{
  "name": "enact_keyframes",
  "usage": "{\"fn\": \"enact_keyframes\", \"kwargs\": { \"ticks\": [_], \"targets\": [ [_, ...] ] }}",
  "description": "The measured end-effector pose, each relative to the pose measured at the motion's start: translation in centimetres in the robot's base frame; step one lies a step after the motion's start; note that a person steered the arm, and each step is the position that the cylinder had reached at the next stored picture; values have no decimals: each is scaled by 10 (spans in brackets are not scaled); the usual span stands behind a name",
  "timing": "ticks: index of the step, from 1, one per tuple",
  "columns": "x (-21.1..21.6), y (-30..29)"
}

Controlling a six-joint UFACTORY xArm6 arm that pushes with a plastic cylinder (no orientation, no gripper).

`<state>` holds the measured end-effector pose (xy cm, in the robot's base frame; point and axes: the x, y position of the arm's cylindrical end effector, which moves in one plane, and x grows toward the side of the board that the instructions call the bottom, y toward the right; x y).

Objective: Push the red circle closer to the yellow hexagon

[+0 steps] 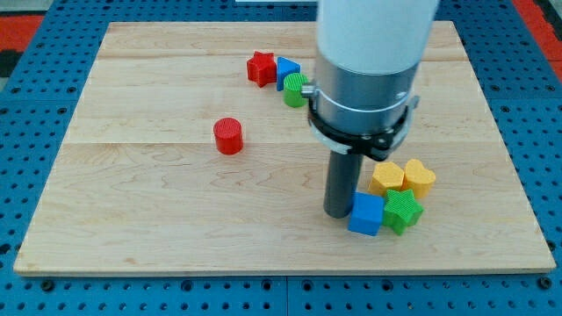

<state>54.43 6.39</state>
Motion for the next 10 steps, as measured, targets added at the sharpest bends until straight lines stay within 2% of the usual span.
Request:
{"fn": "enact_keyframes", "kwargs": {
  "ticks": [1, 3, 4, 5, 6, 8, 10],
  "targets": [
    [-18, -63],
    [-87, -198],
    [-121, -197],
    [-120, -143],
    [-89, -97],
    [-70, -9],
    [-77, 6]
  ]
}}
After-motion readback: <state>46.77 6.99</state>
